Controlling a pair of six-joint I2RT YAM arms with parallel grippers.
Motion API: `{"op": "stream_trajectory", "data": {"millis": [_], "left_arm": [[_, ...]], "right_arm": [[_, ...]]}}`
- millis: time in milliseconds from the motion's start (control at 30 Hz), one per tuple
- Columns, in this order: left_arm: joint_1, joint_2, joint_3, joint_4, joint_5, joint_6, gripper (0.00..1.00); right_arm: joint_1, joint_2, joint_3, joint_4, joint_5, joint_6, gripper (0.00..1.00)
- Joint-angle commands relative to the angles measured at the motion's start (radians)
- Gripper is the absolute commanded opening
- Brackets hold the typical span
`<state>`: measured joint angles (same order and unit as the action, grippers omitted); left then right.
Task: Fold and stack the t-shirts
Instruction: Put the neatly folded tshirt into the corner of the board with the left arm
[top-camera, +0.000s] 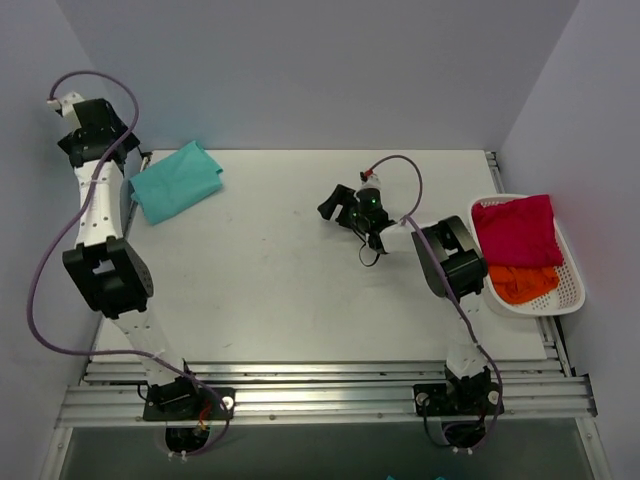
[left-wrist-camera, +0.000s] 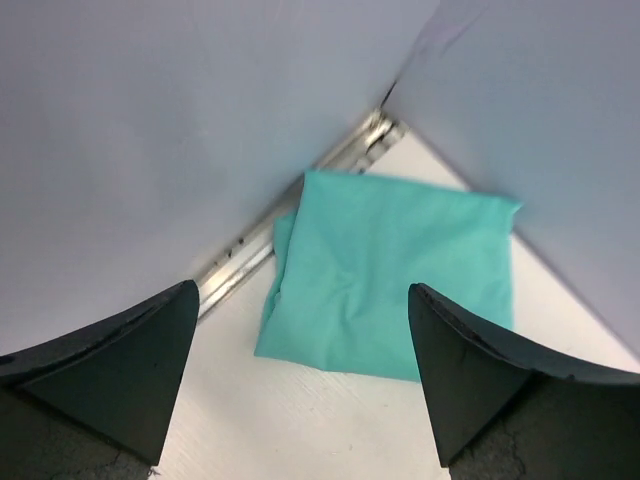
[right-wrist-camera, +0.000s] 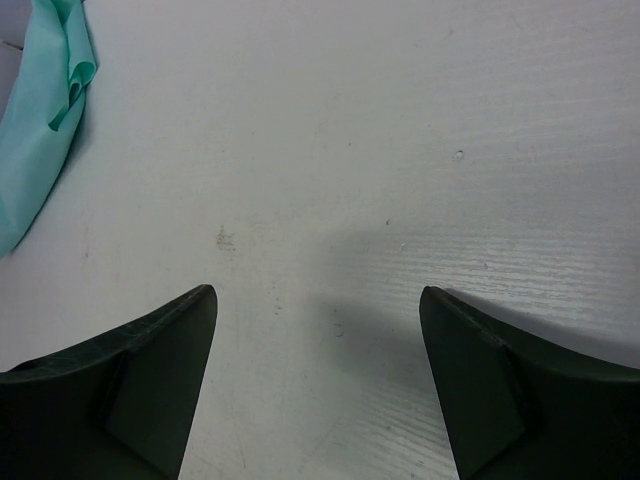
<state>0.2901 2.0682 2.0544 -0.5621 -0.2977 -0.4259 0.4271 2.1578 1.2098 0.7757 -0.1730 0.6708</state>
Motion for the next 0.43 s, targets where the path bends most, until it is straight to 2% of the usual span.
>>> {"op": "stream_trajectory", "data": {"millis": [0, 67, 133, 167, 200, 233, 267, 333, 400], "left_arm": [[-0.106, -0.244, -0.025, 0.022, -0.360, 0.088, 0.94], [-0.137, -0.362, -0.091, 0.019, -0.371, 0.067, 0.94], [-0.198, -0.498, -0.238, 0.036, -0.360, 0.021, 0.94], [-0.219, -0.551, -0.296, 0.048, -0.330, 0.010, 0.94], [-0.245, -0.597, -0.426, 0.085, -0.310, 0.003, 0.94], [-0.279, -0.697, -0.489, 0.097, -0.281, -0.032, 0.94], [-0.328, -0.751, -0.555, 0.125, -0.211, -0.031, 0.94], [-0.435, -0.897, -0.755, 0.192, -0.183, -0.043, 0.94], [-0.509, -0.980, -0.873, 0.253, -0.181, -0.039, 0.94]], "right_arm": [[0.019, -0.062, 0.002, 0.008, 0.013, -0.042, 0.78], [0.036, -0.105, -0.003, -0.015, 0.030, -0.062, 0.79], [0.071, -0.148, -0.022, -0.009, 0.055, -0.097, 0.79], [0.087, -0.198, -0.036, -0.009, 0.055, -0.111, 0.79], [0.123, -0.226, -0.044, -0.006, 0.049, -0.129, 0.79], [0.146, -0.260, -0.053, -0.012, 0.059, -0.181, 0.79], [0.174, -0.332, -0.065, -0.027, 0.078, -0.212, 0.79], [0.269, -0.445, -0.078, -0.087, 0.172, -0.293, 0.78], [0.335, -0.527, -0.130, -0.093, 0.286, -0.336, 0.79]]}}
